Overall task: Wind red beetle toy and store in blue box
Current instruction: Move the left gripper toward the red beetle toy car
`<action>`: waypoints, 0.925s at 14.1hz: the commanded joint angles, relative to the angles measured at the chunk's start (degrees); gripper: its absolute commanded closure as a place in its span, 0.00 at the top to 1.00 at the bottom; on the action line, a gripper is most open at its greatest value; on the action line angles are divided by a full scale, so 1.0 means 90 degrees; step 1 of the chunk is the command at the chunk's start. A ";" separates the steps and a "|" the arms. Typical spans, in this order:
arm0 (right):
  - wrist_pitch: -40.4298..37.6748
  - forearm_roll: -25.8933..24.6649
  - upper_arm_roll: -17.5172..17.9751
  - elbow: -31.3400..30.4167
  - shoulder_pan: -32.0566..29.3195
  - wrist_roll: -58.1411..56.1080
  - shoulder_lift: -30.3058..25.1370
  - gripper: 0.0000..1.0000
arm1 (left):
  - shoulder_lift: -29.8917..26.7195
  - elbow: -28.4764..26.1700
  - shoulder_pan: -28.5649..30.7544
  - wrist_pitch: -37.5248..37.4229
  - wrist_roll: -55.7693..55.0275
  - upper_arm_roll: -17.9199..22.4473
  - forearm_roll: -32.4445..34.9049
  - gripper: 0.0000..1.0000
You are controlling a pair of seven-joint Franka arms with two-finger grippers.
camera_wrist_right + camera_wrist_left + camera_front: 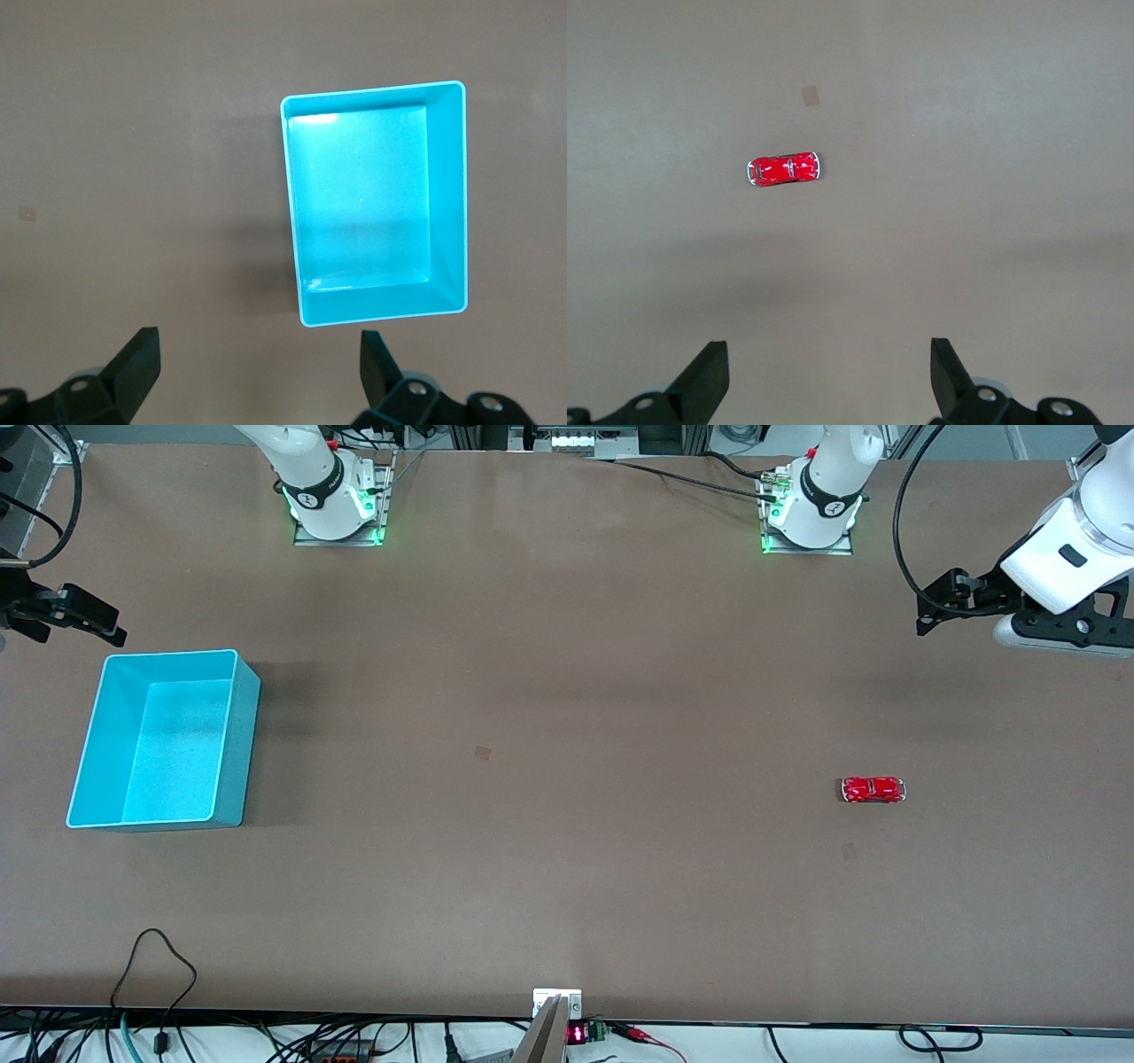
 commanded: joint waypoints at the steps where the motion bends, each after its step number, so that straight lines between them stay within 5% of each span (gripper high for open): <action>1: -0.0018 0.0051 0.0005 0.0010 0.0019 -0.0023 -0.0011 1.00 | 0.0049 0.0140 0.0013 -0.0111 0.0145 -0.0007 0.0090 1.00; 8: -0.0008 0.0061 0.0005 0.0010 0.0019 -0.0013 -0.0011 1.00 | 0.0049 0.0150 0.0012 -0.0607 0.0077 -0.0026 0.0081 1.00; 13: -0.0027 0.0061 0.0005 0.0010 0.0019 -0.0013 0.0018 1.00 | 0.0127 0.0150 -0.0153 -0.2266 0.0184 -0.0124 0.0002 1.00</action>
